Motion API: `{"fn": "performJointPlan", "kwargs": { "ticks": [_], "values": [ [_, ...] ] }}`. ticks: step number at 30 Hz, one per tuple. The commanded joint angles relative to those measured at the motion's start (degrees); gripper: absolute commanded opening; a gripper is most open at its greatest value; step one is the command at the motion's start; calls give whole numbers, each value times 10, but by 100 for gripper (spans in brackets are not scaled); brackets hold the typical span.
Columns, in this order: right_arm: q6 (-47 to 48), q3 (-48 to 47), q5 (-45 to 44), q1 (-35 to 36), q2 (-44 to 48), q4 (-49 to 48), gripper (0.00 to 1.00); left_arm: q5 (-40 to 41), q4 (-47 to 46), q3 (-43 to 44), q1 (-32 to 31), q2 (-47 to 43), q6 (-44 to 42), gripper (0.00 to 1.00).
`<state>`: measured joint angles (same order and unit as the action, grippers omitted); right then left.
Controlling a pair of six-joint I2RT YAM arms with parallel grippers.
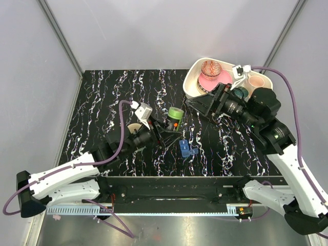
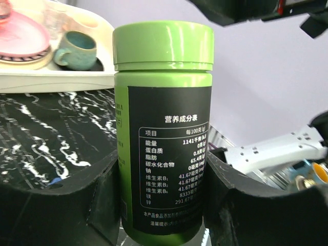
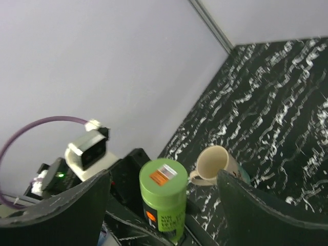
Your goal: Sort the pills into containers
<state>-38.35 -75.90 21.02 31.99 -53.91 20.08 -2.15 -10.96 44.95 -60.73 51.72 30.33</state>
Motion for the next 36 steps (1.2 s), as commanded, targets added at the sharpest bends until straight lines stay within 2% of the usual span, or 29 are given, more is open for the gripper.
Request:
{"fn": "performJointPlan", "kwargs": {
  "ticks": [1,12,22,36],
  "values": [
    [-8,-29,-50,4,-21,30,89,101,35,49,-7,1,-20,0],
    [22,-58,-134,105,-80,56,89,97,45,64,-11,29,-26,0],
    [15,-40,-167,117,-89,65,85,94,43,68,-12,25,-28,0],
    [4,-28,-143,125,-106,57,77,95,25,69,-16,33,-28,0]
  ]
}}
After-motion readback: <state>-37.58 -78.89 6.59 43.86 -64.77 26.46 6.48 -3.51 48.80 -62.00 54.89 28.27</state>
